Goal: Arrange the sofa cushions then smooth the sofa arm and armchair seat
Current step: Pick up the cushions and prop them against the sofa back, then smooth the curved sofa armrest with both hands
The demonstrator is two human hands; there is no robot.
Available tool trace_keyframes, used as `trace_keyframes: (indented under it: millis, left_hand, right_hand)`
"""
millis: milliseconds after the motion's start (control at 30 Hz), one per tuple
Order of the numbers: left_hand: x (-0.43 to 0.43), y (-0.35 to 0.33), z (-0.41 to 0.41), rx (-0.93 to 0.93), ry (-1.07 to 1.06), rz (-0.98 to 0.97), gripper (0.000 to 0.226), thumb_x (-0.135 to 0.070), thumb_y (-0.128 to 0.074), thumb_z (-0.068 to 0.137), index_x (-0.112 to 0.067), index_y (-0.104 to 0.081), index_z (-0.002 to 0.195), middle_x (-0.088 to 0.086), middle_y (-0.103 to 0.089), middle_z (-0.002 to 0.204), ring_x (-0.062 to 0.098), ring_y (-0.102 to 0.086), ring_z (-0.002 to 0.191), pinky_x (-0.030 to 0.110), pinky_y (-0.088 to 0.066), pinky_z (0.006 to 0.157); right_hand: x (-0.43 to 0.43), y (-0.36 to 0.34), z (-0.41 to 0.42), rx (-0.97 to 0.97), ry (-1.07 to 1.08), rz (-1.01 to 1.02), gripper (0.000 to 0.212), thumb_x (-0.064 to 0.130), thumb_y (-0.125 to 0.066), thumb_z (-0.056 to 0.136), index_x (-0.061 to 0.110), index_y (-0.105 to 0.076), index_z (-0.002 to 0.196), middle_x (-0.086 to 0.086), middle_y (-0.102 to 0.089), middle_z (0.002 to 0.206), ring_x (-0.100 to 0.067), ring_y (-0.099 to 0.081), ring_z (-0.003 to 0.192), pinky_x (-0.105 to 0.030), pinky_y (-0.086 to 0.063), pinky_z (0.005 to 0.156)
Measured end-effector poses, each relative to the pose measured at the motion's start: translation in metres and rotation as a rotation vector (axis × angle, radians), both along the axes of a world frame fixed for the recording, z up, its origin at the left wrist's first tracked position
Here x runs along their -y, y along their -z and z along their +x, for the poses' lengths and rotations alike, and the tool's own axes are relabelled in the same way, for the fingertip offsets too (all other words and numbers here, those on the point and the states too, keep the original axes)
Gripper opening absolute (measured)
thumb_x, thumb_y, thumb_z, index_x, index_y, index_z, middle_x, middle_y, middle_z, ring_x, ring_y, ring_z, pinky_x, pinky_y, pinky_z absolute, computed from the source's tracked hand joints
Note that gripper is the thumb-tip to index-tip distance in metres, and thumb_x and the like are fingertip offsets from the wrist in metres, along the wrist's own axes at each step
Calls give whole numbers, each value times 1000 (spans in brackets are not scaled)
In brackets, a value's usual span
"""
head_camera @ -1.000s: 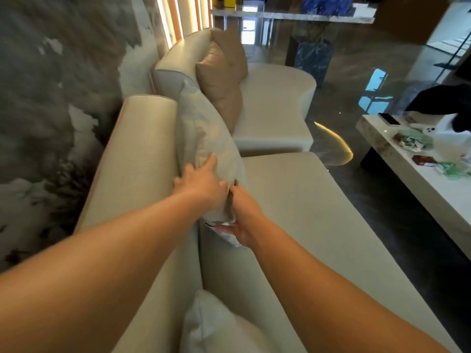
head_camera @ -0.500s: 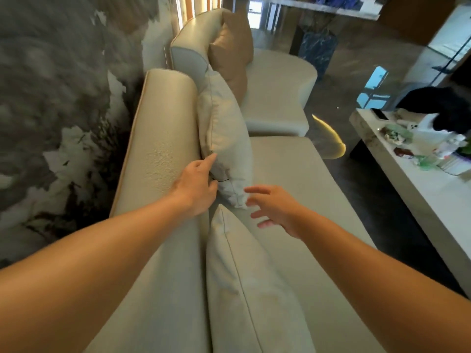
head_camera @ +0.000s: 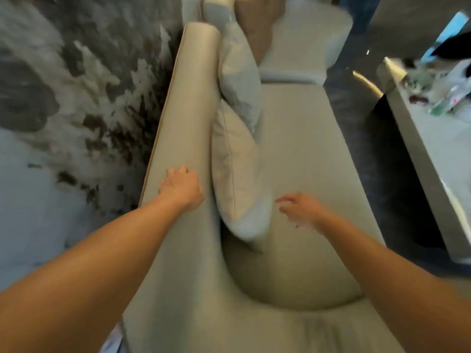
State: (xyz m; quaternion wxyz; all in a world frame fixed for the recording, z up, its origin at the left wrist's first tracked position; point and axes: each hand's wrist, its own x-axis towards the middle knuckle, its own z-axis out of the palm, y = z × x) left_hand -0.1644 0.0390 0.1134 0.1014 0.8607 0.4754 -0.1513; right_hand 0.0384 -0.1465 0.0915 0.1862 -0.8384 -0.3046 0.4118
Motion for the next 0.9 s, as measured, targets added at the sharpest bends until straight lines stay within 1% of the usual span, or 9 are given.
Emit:
trace_keyframes:
  millis: [67,133,233,300,367,433,533,700,900]
  left_hand:
    - [43,2,-24,-35,16,4,47,-37,-44,95,-5,-49,129,16,-43,138,41,-35,125,47,-36,104]
    - [80,9,-45,-37,29,42,47,-37,-45,93,-5,-50,128,16,-43,138,40,-34,126,46,-32,107]
    - [134,25,-73,27,13,104,53,-35,-48,92,-9,-42,138,16,-33,149,40,-19,139,49,-19,116]
    - [167,35,-90,52,12,122,60,-35,-47,92,-14,-33,146,14,-25,156,39,-10,144,51,-8,119]
    - [187,44,-103,83,24,153,61,-37,-44,92,-16,-32,148,12,-25,157,38,-9,144,53,-3,119]
    - [199,49,-113,90,35,179,60,-39,-40,91,-18,-34,147,11,-27,157,36,-10,143,54,-3,119]
    - [214,53,-127,91,60,195,59,-45,-29,92,-24,-33,147,9,-23,159,36,-7,144,55,-1,118]
    - [267,52,-152,180,-33,192,67,-52,-12,87,-33,-35,146,4,-21,161,32,-5,145,57,0,117]
    - [312,65,-146,337,-247,240,65,-63,-19,83,-42,-42,140,-3,-26,159,30,-5,146,59,5,115]
  right_hand:
    - [30,2,-27,5,-59,-37,33,14,-54,89,17,-65,120,3,-56,65,-11,-52,53,-12,-41,35]
    - [58,5,-52,15,-81,-50,30,15,-53,90,12,-68,116,7,-53,62,-5,-46,52,-11,-38,38]
    - [105,21,-92,3,-164,-112,29,14,-49,94,7,-67,115,-10,-70,98,-16,-58,75,-15,-44,58]
    - [139,33,-119,28,-265,-199,31,20,-45,97,8,-66,115,-16,-67,119,-26,-62,100,-22,-49,79]
    - [170,40,-141,193,-308,-214,37,36,-36,97,17,-67,102,-15,-68,116,-33,-62,104,-36,-49,85]
    - [193,43,-156,366,-301,-149,42,45,-25,96,25,-62,98,-10,-69,114,-32,-62,102,-40,-47,85]
    - [210,41,-174,529,-270,-52,44,47,-21,97,34,-56,120,1,-63,128,-27,-55,116,-40,-38,99]
    - [234,29,-203,708,-256,-31,50,51,-19,97,33,-41,138,4,-53,138,-24,-45,125,-44,-29,108]
    - [256,34,-222,719,-226,34,63,63,-15,92,36,-19,149,-3,-30,156,-28,-22,142,-50,-12,118]
